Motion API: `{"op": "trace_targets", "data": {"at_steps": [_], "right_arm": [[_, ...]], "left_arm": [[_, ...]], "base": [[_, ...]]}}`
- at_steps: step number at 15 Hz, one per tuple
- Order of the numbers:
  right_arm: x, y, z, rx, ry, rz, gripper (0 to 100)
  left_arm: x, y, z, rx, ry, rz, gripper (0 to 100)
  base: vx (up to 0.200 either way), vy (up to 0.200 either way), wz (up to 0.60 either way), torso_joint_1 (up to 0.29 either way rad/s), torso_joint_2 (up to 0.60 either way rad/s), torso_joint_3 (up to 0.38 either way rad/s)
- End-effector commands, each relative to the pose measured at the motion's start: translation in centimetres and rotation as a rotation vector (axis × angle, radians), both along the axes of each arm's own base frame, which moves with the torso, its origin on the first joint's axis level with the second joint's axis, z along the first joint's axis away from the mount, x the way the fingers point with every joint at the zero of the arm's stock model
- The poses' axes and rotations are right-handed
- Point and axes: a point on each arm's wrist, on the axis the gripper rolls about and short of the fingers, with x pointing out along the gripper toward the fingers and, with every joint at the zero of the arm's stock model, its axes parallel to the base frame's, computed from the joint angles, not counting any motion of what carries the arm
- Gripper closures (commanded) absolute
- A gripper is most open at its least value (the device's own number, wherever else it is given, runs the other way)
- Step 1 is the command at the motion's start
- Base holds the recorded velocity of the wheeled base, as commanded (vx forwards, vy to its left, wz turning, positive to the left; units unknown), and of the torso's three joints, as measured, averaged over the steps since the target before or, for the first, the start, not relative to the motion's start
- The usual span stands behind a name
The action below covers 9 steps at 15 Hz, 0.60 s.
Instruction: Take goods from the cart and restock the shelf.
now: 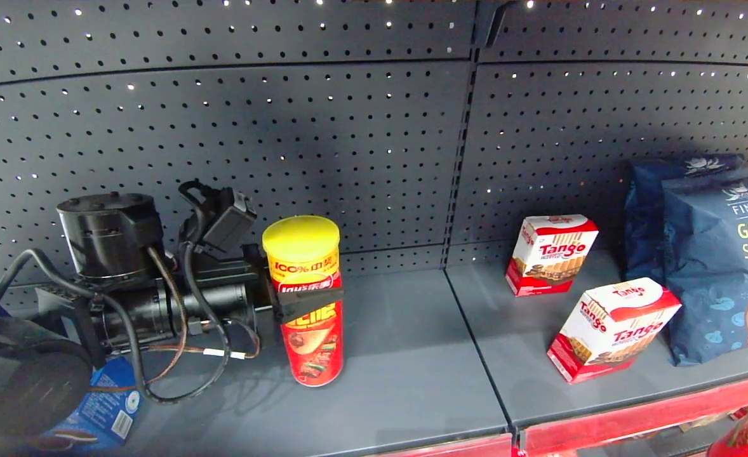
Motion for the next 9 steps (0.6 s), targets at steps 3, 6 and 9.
{"op": "trace_targets", "data": {"at_steps": [3, 6, 9], "right_arm": [[0.0, 0.0, 0.0, -0.001, 0.001, 0.000, 100], [0.0, 0.0, 0.0, -0.002, 0.002, 0.000, 100], [0.0, 0.0, 0.0, -0.001, 0.001, -0.001, 100]], "left_arm": [[-1.5, 0.1, -0.1, 0.003, 0.008, -0.014, 100], [-2.2, -0.6, -0.6, -0.007, -0.022, -0.026, 100], [-2.9, -0.6, -1.3, 0.000, -0.001, -0.034, 100]], "base": [[0.000, 0.000, 0.00, 0.000, 0.00, 0.000], [0.000, 0.000, 0.00, 0.000, 0.00, 0.000], [0.000, 0.000, 0.00, 0.000, 0.00, 0.000]]}}
